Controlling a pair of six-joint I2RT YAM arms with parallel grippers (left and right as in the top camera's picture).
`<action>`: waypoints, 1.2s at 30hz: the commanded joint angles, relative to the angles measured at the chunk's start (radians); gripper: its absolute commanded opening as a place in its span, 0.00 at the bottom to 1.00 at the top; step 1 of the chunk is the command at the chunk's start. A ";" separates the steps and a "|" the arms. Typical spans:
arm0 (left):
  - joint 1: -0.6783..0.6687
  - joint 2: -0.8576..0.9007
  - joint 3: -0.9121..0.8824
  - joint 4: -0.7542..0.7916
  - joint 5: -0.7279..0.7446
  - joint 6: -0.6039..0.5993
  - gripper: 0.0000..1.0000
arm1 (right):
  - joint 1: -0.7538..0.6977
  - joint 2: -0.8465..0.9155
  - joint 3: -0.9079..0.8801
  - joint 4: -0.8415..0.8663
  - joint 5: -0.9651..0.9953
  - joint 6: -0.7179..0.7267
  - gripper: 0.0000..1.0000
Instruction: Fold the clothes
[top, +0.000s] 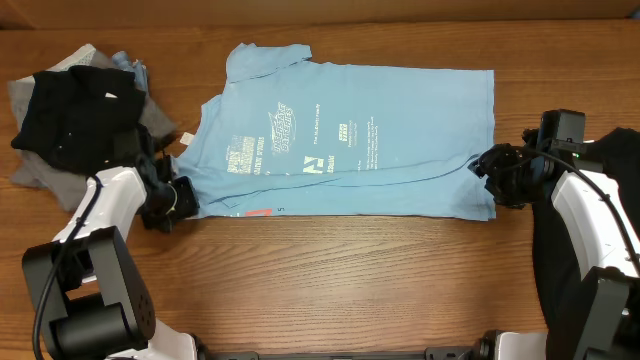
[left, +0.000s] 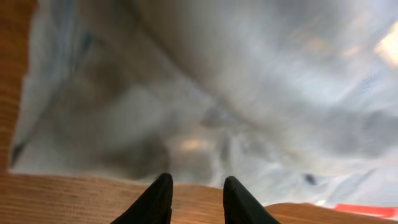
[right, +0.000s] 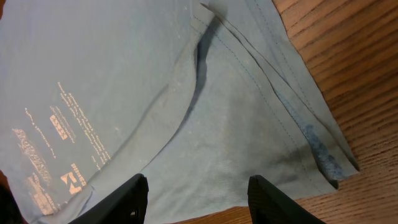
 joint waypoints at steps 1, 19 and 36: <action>0.000 -0.003 0.065 -0.011 0.040 0.009 0.31 | 0.003 0.001 0.013 0.002 0.003 -0.007 0.56; -0.009 0.000 0.015 0.116 -0.016 0.031 0.38 | 0.003 0.001 0.013 0.006 0.003 -0.007 0.56; -0.020 0.034 0.000 0.180 -0.014 0.053 0.34 | 0.003 0.001 0.013 0.001 -0.002 -0.006 0.56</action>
